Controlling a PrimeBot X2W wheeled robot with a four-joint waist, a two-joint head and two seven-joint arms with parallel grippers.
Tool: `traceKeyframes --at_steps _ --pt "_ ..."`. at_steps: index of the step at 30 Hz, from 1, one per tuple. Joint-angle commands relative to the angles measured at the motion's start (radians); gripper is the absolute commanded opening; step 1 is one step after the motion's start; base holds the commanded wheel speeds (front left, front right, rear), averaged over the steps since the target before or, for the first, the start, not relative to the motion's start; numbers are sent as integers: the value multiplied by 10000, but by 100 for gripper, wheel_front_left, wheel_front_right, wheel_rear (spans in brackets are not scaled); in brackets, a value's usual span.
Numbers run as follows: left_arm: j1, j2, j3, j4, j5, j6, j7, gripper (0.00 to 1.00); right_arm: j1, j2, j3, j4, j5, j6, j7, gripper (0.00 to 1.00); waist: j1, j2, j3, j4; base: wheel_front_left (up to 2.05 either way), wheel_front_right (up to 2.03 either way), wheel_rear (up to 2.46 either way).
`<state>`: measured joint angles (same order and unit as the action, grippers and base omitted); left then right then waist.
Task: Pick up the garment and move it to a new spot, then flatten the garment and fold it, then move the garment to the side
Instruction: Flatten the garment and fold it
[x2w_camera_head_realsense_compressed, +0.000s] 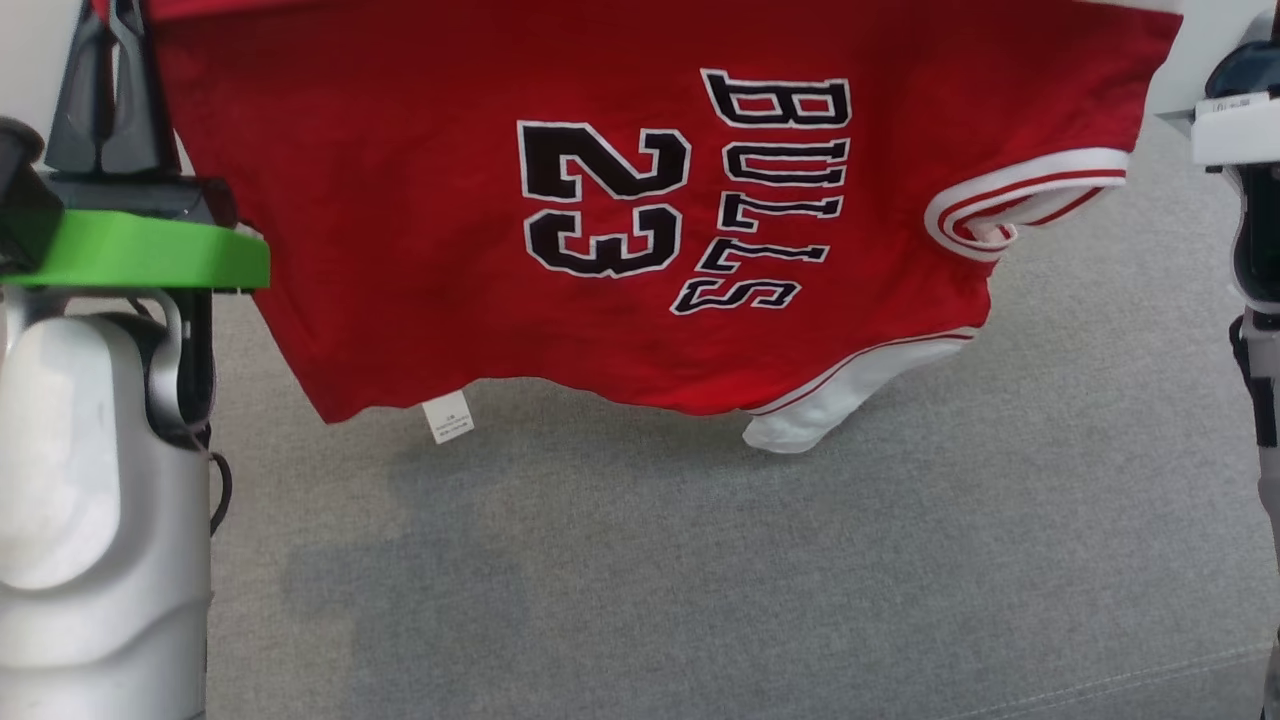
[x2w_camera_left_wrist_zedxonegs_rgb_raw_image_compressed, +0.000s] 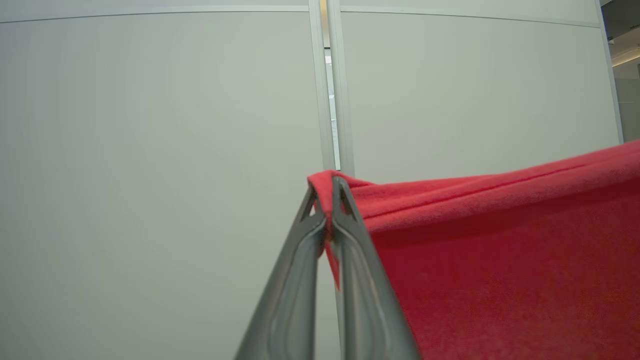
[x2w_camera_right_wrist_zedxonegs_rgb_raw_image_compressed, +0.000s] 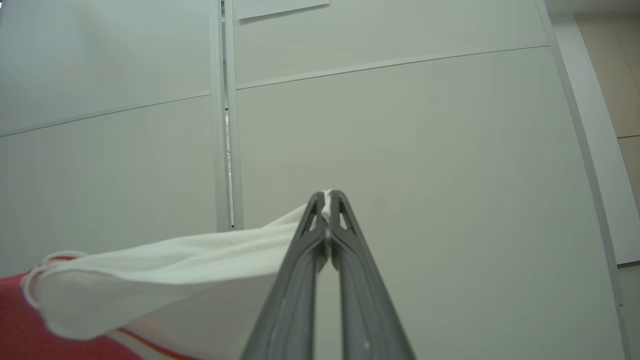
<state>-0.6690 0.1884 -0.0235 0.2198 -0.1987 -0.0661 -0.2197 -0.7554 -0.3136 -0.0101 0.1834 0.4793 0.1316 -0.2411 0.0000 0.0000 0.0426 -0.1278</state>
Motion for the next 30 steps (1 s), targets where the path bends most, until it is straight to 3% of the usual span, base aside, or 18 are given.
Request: traceKeyframes --at_steps 1,9,13,17,20,24,30 --pt "-307 108 101 124 -48 128 114 0 -220 -80 -30 224 -4 -17 58 0 0 0 572 43 0 0 0" --pt "-2696 329 -250 1615 401 286 646 0 -2640 -114 65 1738 -417 -19 57 0 0 0 3426 292 0 0 0" --pt "-4476 245 -438 2789 618 422 328 0 -4379 -48 -141 2923 -845 -19 -106 0 0 0 4535 419 0 0 0" --pt "-6122 118 -552 3842 898 718 -216 0 -6000 -298 -329 3867 -1696 -21 -228 0 0 0 4887 676 0 0 0" --pt "-7066 117 -503 4185 1017 899 -409 0 -7012 -550 -790 3777 -2239 -28 -249 0 0 0 4982 756 0 0 0" --pt "-7250 141 -302 3636 1048 1016 -428 0 -7112 -580 -1647 2967 -2664 -31 -240 0 0 0 5100 814 0 0 0" --pt "-5374 51 115 3257 894 1043 -436 0 -5107 -376 -2263 2182 -2256 -65 -246 0 0 0 5286 679 0 0 0"
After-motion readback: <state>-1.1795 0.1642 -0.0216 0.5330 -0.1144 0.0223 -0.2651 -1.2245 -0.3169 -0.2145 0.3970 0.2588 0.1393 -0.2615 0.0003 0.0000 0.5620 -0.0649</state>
